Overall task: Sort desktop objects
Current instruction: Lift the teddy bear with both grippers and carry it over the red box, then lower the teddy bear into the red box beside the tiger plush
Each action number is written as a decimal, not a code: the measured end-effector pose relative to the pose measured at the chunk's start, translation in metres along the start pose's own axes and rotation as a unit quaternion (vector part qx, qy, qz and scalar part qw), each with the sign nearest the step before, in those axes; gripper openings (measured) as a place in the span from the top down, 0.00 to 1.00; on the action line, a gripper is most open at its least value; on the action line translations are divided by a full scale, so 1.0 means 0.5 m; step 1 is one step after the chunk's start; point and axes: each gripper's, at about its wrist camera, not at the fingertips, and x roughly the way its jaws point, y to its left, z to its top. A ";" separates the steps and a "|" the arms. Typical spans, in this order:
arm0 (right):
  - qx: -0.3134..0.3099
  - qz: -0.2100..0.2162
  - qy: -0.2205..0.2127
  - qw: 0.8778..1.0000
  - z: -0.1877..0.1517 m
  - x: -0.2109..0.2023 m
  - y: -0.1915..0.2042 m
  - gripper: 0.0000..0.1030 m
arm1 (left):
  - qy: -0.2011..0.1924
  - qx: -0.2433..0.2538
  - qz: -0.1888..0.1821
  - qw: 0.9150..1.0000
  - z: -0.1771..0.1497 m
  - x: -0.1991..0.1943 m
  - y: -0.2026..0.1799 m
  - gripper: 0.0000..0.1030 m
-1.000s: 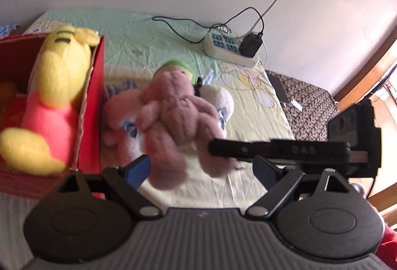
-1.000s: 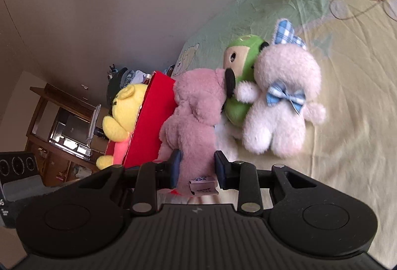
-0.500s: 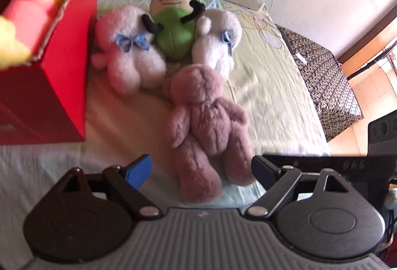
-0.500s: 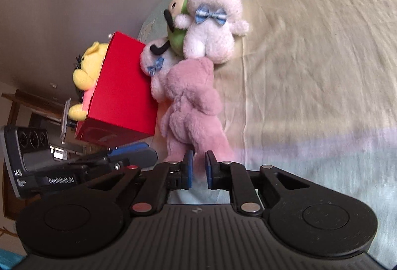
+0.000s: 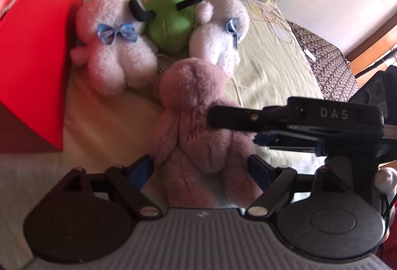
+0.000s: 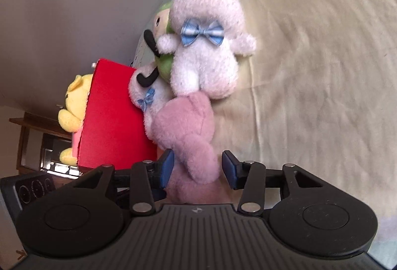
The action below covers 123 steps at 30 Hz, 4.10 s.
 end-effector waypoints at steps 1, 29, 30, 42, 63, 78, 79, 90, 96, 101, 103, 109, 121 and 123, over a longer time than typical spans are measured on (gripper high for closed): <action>-0.002 0.006 0.006 1.000 -0.005 0.006 0.004 0.58 | 0.002 -0.005 -0.003 1.000 -0.001 0.000 0.001 0.22; -0.088 -0.029 -0.183 0.979 -0.126 -0.172 0.204 0.61 | -0.088 0.178 -0.101 0.975 0.015 -0.209 -0.086 0.25; -0.090 -0.024 -0.193 0.977 -0.128 -0.170 0.224 0.61 | -0.099 0.183 -0.105 0.972 0.022 -0.231 -0.076 0.25; -0.202 0.020 -0.242 0.949 -0.098 -0.025 0.522 0.61 | -0.212 0.195 -0.106 0.952 0.114 -0.475 0.160 0.25; -0.203 -0.104 -0.133 0.965 -0.056 0.274 0.609 0.63 | -0.132 0.123 -0.072 0.981 0.170 -0.390 0.438 0.26; -0.185 -0.159 -0.094 0.965 -0.048 0.349 0.567 0.80 | -0.082 0.100 -0.071 0.989 0.172 -0.316 0.477 0.26; -0.186 -0.160 -0.092 0.965 -0.045 0.351 0.568 0.80 | -0.077 0.097 -0.071 0.990 0.171 -0.313 0.481 0.26; -0.189 -0.153 -0.115 0.963 -0.059 0.329 0.576 0.82 | -0.077 0.095 -0.098 0.988 0.168 -0.309 0.475 0.24; -0.211 -0.187 -0.132 0.950 -0.075 0.317 0.590 0.82 | -0.076 0.122 -0.076 0.987 0.175 -0.280 0.445 0.23; -0.203 -0.192 -0.138 0.950 -0.071 0.330 0.567 0.82 | -0.065 0.126 -0.056 0.988 0.176 -0.270 0.446 0.23; -0.191 -0.194 -0.141 0.952 -0.068 0.334 0.556 0.82 | -0.062 0.126 -0.047 0.989 0.179 -0.267 0.446 0.23; -0.183 -0.177 -0.147 0.956 -0.070 0.329 0.539 0.82 | -0.060 0.128 -0.029 0.990 0.180 -0.261 0.443 0.18; -0.179 -0.169 -0.161 0.956 -0.080 0.330 0.530 0.82 | -0.075 0.154 0.017 0.985 0.173 -0.259 0.420 0.12; -0.176 -0.170 -0.160 0.956 -0.081 0.330 0.528 0.82 | -0.077 0.159 0.027 0.984 0.172 -0.259 0.415 0.12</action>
